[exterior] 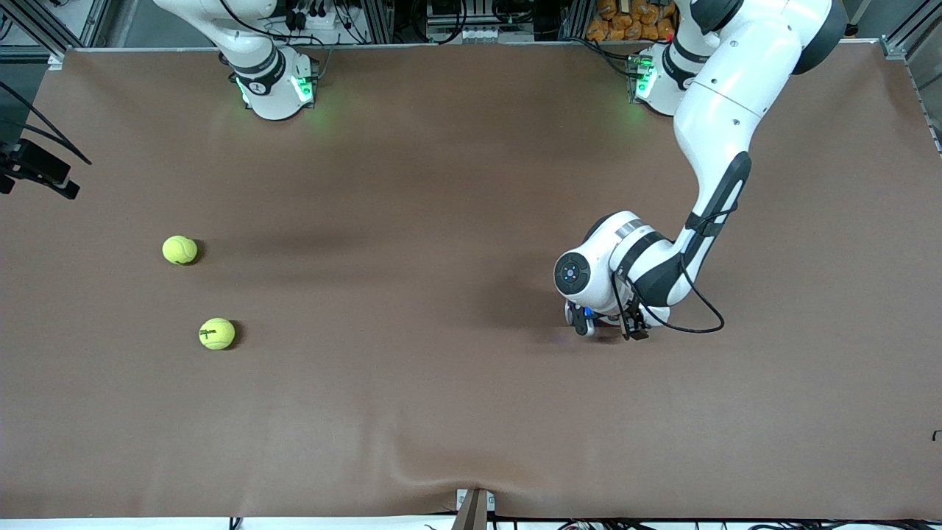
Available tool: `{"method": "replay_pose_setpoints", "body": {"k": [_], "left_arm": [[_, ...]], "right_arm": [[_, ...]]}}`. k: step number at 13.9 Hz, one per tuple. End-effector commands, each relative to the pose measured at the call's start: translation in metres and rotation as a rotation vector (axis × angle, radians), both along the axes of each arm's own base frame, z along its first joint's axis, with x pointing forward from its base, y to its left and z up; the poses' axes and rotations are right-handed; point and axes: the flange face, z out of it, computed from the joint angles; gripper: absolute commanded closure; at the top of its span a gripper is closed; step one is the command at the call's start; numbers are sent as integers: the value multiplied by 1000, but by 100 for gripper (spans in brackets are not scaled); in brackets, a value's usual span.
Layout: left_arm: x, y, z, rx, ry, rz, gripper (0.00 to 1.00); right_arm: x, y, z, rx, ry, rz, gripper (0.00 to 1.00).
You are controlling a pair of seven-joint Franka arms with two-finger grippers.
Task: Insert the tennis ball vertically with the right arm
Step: 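Close the left gripper around the tube's closed end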
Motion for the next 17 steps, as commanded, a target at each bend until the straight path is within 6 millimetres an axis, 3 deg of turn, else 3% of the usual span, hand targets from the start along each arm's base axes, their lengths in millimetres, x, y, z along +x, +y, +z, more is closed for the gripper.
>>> {"method": "replay_pose_setpoints", "body": {"k": [1, 6, 10, 17], "left_arm": [[6, -3, -3, 11, -26, -8, 0], [8, -2, -5, 23, -40, -28, 9], [7, -2, -8, 23, -38, -31, 35], [10, -5, 4, 18, -51, -43, 34]], "right_arm": [[0, 1, 2, 12, 2, 11, 0], [0, 7, 3, 14, 7, 21, 0], [0, 8, 2, 15, 13, 23, 0], [0, 8, 1, 15, 15, 23, 0]]}}
